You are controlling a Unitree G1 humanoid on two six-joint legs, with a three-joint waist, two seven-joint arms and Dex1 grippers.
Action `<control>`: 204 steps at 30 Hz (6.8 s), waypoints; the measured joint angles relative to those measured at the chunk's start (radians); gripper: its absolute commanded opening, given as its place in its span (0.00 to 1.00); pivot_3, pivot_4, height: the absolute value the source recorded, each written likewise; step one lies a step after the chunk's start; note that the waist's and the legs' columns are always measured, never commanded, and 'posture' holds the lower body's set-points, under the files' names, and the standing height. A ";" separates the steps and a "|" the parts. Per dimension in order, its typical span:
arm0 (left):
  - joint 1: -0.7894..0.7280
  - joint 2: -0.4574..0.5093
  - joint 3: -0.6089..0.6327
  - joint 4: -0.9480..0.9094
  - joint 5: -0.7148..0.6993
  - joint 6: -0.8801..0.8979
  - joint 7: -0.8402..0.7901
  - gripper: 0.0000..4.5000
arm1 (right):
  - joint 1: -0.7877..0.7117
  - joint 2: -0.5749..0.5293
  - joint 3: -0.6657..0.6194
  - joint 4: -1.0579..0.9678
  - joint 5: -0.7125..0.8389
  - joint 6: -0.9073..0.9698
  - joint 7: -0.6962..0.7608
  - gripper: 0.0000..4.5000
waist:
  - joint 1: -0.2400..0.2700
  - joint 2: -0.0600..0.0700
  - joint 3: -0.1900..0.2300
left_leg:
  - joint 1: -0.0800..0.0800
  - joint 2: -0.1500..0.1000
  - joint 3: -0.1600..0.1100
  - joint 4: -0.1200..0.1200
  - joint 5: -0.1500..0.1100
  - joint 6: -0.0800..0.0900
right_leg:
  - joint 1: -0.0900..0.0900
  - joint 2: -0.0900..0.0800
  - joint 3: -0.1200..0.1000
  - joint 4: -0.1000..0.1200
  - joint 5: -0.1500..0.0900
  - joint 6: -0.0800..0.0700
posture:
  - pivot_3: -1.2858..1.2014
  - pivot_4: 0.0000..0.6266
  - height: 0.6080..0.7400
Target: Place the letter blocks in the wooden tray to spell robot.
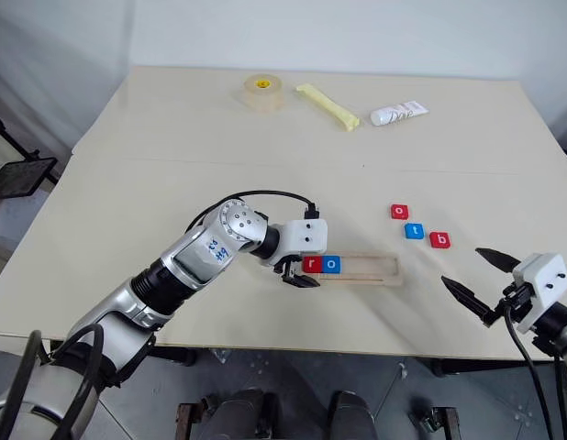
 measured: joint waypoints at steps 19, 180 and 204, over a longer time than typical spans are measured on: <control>0.154 -0.004 0.150 -0.055 -0.003 -0.196 0.038 0.99 | -0.025 0.000 -0.011 -0.023 0.012 0.060 -0.039 1.00 | -0.002 0.000 0.000 | 0.000 0.000 0.000 0.001 0.001 0.000 | 0.000 -0.001 0.000 0.002 0.000 0.000 | 0.52 0.24 1.00; 0.658 0.064 0.590 0.015 -0.387 -0.834 -0.139 1.00 | -0.570 -0.301 0.615 0.345 -0.366 0.066 0.382 0.55 | -0.007 0.002 -0.001 | 0.000 -0.001 -0.002 0.005 0.002 0.001 | -0.001 -0.006 -0.006 0.009 0.000 0.000 | 0.52 0.24 1.00; 0.575 0.016 0.556 0.124 -0.379 -0.863 -0.134 1.00 | -0.627 -0.375 0.557 -0.128 -0.277 0.630 0.351 0.33 | -0.008 0.003 0.000 | -0.001 -0.001 -0.002 0.007 0.002 0.001 | -0.003 -0.006 -0.007 0.010 0.000 0.000 | 0.52 0.24 1.00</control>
